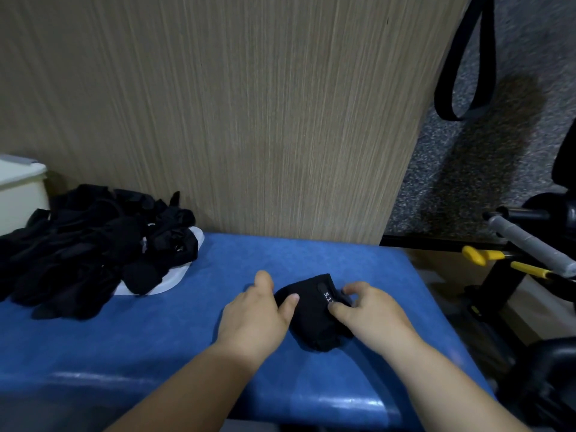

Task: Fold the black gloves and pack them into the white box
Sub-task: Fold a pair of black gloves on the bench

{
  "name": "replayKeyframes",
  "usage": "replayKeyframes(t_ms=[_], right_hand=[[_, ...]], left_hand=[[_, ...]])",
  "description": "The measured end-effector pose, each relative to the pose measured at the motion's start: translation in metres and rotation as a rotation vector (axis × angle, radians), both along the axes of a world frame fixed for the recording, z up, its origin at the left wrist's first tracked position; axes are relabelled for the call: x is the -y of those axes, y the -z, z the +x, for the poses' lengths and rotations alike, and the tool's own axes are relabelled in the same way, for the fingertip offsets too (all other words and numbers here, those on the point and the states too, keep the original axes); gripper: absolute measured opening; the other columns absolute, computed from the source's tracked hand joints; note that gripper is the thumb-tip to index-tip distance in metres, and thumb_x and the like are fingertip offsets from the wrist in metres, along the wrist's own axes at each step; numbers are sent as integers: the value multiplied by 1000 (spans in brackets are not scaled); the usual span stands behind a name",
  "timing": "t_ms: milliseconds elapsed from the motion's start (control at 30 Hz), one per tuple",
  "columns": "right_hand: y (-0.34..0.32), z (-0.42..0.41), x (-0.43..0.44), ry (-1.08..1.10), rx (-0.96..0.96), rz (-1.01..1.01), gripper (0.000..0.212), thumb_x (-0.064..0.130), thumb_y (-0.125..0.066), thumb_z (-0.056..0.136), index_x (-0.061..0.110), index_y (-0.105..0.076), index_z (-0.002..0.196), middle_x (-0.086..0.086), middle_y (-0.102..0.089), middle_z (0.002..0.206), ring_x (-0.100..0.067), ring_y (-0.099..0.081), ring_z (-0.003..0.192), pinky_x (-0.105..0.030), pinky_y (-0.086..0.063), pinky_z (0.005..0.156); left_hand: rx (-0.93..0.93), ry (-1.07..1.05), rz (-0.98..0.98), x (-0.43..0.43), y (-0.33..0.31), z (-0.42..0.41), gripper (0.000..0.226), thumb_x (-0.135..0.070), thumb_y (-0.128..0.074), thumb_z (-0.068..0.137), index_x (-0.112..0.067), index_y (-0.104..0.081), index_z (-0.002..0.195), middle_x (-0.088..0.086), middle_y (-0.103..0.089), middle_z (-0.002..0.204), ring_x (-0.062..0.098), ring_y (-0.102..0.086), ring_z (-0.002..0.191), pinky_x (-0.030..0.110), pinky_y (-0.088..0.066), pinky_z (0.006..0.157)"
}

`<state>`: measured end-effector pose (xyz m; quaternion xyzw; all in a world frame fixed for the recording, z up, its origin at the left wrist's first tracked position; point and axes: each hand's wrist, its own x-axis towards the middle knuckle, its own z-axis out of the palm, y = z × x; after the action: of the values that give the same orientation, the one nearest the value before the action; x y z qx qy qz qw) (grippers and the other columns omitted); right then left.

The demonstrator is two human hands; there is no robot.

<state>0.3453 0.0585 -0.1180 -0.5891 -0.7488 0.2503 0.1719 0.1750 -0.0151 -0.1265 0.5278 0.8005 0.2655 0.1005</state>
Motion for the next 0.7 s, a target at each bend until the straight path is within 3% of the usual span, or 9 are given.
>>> replayKeyframes(t_ms=[133,233,400,500,600,700], right_hand=[[1,4,-2,-30,-79,-84,33,46,-66,71,14,-68,79,-1,-71,70,-18,-67,63,-33,-56,66],[2,3,-2,-34,-228,-212,27,37,-71,76,11,-65,71,-3,-70,66,-13,-60,48,-24,-45,45],[1,2,-3,-34,-426,-259,20,32,-72,81,15,-61,78,1,-66,67,-12,-59,56,-25,-45,47],[2,2,-9,3,-518,-175,21,35,-71,82,17,-60,80,5,-66,66,-15,-62,67,-37,-53,68],[-1,4,-17,52,-716,-235,22,33,-66,87,16,-52,82,-2,-64,73,-17,-60,68,-35,-52,66],[-5,7,-27,104,-886,-274,14,22,-61,92,15,-49,93,-12,-65,87,-19,-63,69,-32,-52,57]], left_hand=[[56,36,-36,2,-4,5,41,-63,-45,88,-28,-32,106,-6,-60,85,15,-60,83,32,-46,68],[232,65,-39,0,-3,9,46,-61,-54,83,-31,-33,112,-7,-57,79,11,-60,74,26,-40,57],[746,47,134,-10,-6,20,47,-24,-67,87,-20,-36,123,-3,-65,82,14,-66,78,27,-51,64],[1041,12,211,-19,-8,30,41,-11,-65,89,-18,-38,120,8,-67,97,23,-68,86,37,-57,69],[1175,11,233,-34,-6,39,39,-6,-63,90,-17,-39,119,10,-68,99,30,-68,91,54,-54,87],[1223,27,225,-54,-8,51,43,-9,-64,89,-20,-39,123,12,-68,100,32,-68,92,57,-53,87]])
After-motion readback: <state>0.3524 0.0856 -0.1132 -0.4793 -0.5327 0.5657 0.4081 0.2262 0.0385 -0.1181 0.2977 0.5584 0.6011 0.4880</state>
